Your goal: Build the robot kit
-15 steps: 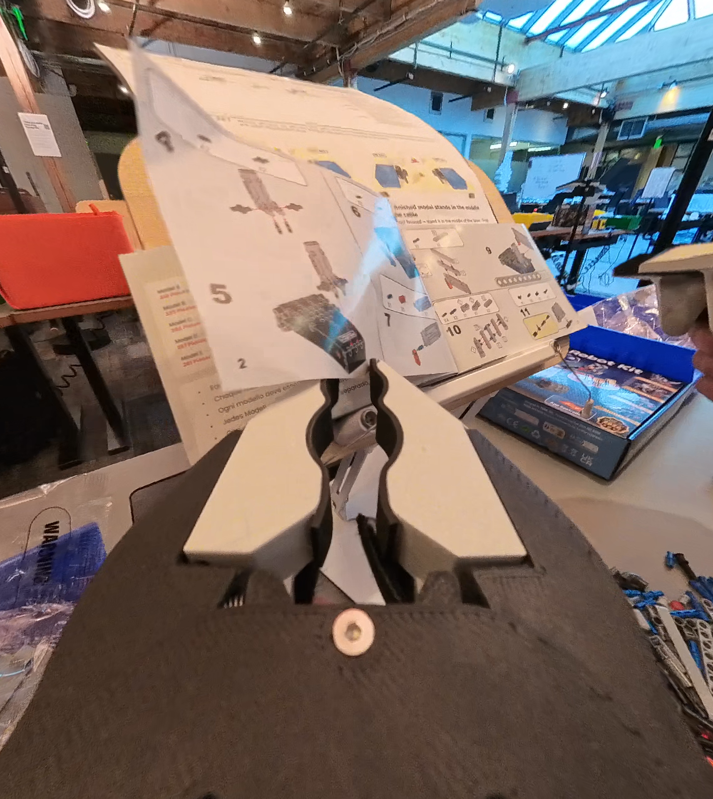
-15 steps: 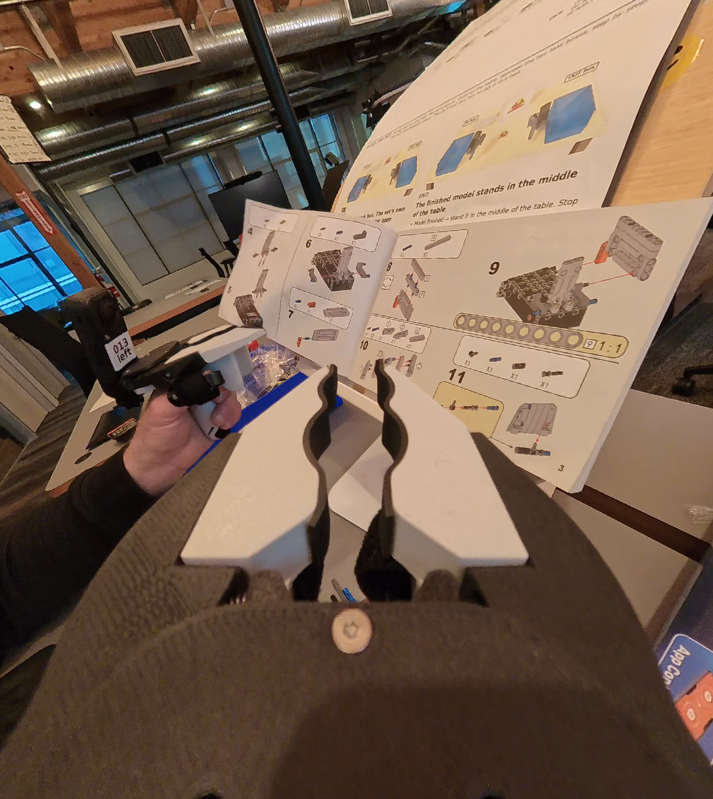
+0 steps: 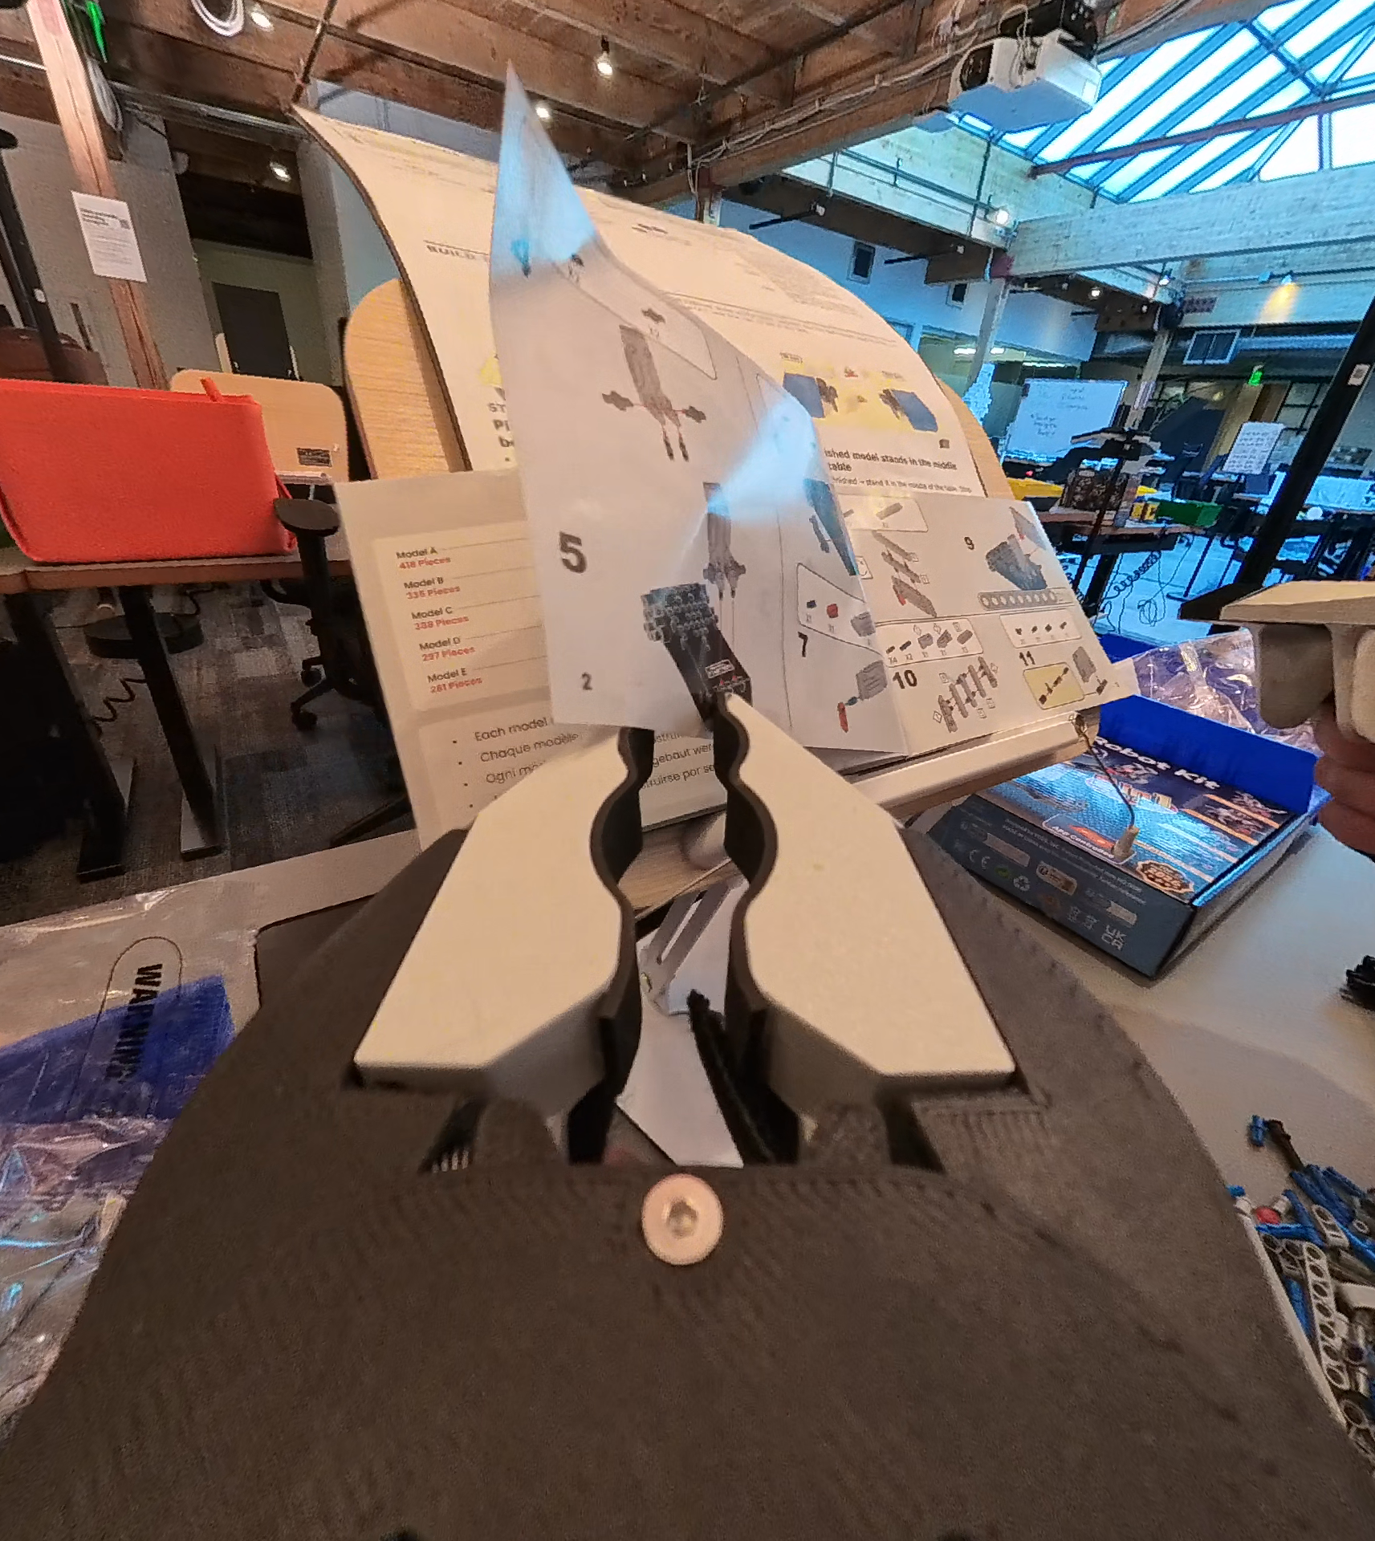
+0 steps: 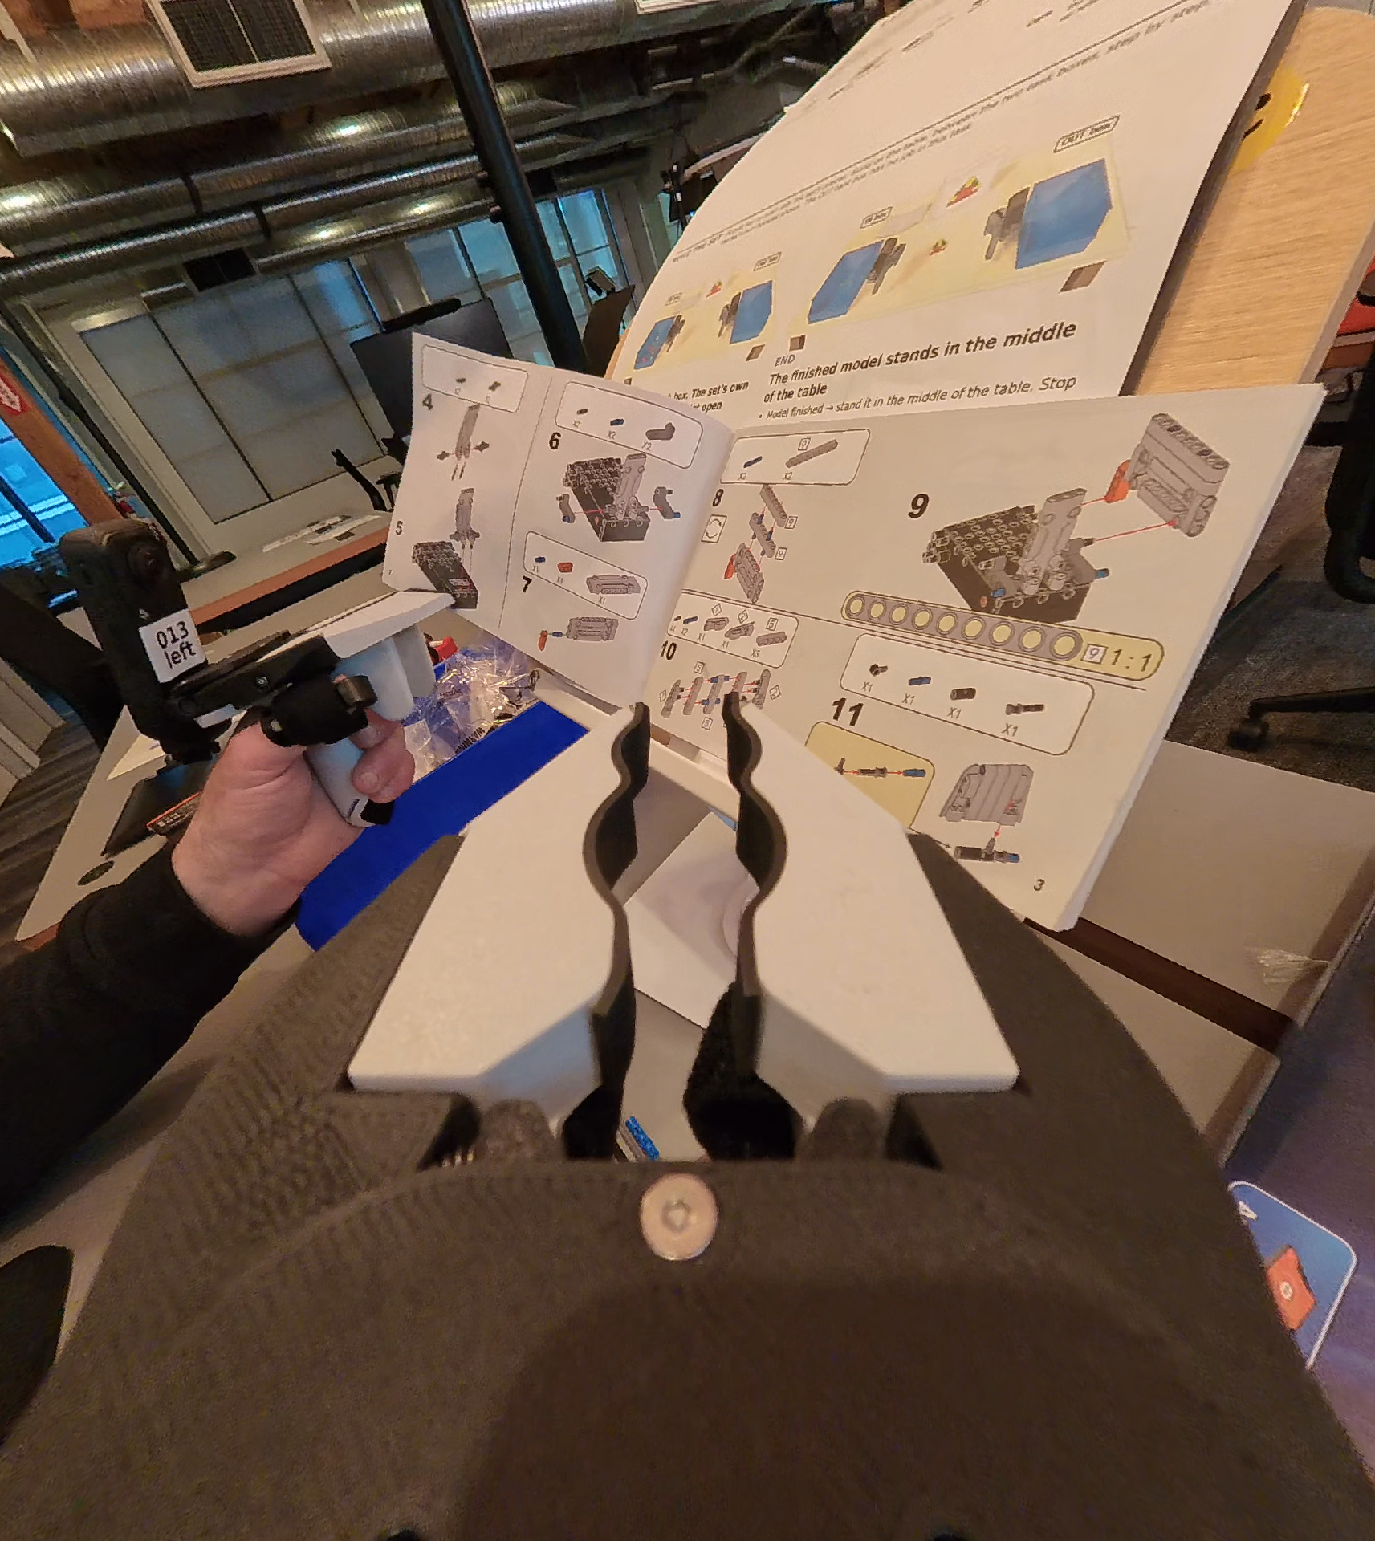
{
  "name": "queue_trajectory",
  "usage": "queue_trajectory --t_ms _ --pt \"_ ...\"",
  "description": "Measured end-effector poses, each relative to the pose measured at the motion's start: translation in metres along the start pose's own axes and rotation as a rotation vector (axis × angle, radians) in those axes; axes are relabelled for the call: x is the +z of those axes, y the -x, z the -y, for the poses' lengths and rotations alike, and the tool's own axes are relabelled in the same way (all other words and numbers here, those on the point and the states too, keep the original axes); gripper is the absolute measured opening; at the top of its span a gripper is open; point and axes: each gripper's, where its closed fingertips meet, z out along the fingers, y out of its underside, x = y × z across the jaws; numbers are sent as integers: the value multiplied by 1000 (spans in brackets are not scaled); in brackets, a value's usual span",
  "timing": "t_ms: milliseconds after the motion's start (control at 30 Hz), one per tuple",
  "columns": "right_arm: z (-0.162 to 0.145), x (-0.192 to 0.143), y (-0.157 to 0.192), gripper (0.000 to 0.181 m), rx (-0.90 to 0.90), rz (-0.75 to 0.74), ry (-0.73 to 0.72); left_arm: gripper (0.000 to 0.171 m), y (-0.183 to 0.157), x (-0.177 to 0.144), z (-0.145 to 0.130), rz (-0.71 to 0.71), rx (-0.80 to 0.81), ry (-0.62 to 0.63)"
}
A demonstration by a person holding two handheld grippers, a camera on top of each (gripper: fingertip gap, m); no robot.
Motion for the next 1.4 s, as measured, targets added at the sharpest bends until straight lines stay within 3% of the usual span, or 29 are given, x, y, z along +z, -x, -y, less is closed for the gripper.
queue_trajectory --t_ms 1200,1400 --pt "3 -3 -2 17 0 -1 -6 11 14 -3 -3 28 -41 8" --pt "17 -12 3 17 -16 -7 -35 12 18 -2 -7 42 -48 24"
